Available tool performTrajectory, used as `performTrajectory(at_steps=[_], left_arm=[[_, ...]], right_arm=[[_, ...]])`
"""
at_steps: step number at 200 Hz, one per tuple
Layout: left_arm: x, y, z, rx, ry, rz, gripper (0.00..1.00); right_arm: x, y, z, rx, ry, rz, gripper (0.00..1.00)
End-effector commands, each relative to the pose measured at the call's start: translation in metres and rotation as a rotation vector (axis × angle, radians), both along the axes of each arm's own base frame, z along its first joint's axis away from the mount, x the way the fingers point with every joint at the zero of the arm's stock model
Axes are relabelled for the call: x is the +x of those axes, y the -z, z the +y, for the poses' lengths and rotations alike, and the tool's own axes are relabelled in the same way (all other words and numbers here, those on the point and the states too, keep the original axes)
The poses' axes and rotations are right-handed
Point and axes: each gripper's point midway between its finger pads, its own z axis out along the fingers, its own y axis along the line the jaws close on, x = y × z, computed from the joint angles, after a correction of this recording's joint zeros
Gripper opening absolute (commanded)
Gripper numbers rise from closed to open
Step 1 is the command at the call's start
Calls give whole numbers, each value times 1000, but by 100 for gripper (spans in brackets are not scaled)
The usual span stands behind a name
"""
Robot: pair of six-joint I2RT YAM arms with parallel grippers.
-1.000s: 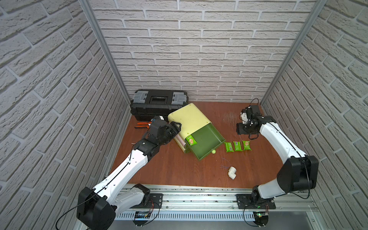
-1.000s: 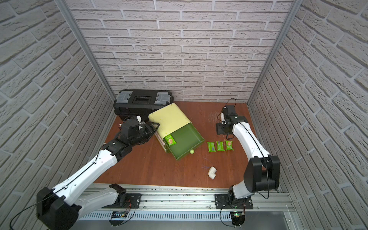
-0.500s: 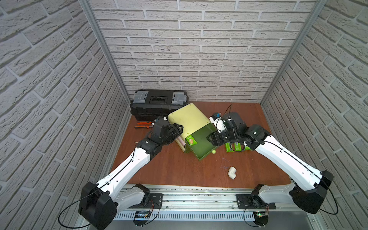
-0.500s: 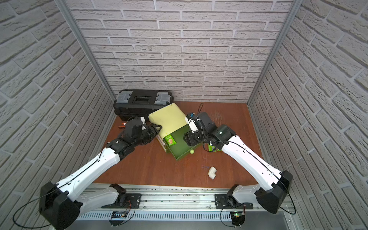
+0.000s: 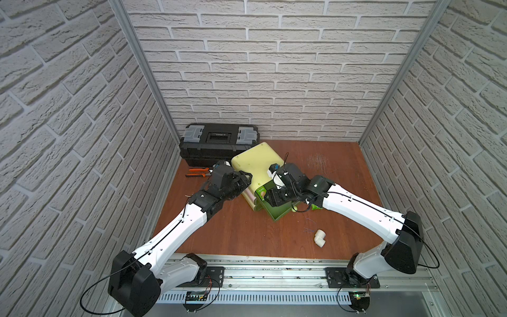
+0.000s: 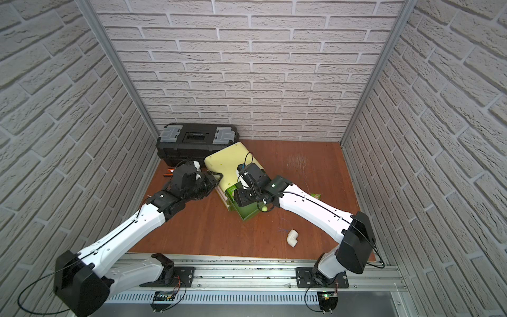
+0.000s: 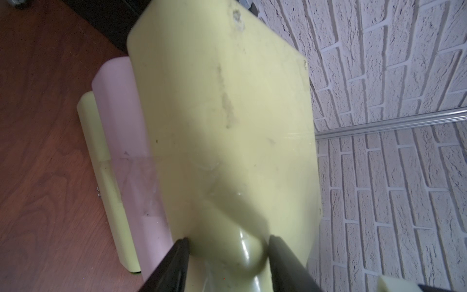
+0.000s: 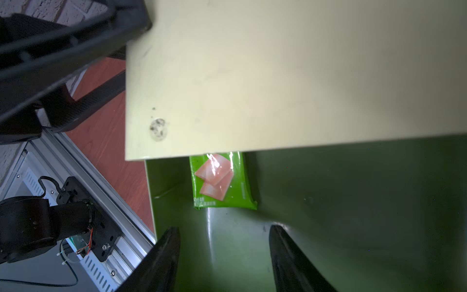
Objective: Take the cookies out of the drawer
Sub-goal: Place the cookie at the center of the board, then adjust the cookie in the drawer.
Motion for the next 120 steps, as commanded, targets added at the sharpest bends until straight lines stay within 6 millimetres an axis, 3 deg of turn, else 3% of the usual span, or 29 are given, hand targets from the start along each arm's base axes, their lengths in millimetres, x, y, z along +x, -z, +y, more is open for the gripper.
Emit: performTrajectory(at_steps=[1,120], left_arm=[[-2,5,2,9,-3,3,55],[-2,6,2,11,-3,8,55]], right_arm=[[8,-2,9,25,30,-50,61],[23,26,2,-124,36,-91,54]])
